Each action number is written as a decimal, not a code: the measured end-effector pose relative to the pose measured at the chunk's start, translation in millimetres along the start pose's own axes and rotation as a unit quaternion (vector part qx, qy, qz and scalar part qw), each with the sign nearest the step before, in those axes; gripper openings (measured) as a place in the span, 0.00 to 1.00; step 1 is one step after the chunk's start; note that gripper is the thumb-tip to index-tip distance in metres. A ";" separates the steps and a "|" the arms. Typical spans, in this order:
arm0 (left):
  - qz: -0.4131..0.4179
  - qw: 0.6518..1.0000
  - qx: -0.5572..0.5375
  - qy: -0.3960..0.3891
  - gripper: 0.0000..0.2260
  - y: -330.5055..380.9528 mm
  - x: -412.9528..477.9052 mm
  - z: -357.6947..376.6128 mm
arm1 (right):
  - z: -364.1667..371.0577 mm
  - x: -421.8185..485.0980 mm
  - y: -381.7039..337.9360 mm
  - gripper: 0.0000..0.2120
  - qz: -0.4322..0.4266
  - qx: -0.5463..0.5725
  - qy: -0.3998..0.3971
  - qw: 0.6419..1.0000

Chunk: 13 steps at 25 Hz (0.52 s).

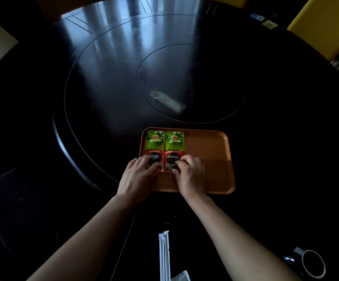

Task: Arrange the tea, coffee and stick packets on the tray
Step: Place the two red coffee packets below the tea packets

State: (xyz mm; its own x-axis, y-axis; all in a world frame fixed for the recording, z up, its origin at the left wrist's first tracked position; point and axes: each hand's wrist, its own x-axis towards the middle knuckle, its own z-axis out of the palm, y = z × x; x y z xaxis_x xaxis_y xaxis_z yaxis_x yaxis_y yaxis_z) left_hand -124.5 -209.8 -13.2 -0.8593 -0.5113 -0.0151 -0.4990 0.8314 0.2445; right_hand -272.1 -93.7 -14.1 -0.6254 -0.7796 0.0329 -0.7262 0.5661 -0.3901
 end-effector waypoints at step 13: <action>-0.036 0.997 -0.017 0.059 0.17 10.3 -27.3 -11.7 | -17.7 -24.9 16.7 0.09 -0.052 0.081 0.038 0.995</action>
State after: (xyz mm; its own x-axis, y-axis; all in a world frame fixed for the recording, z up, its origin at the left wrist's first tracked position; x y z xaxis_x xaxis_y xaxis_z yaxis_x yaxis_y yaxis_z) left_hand -104.9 -189.8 1.0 -0.8008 -0.5935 0.0799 -0.5537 0.7846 0.2790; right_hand -273.8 -60.1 -5.2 -0.5730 -0.8060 0.1486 -0.7366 0.4270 -0.5245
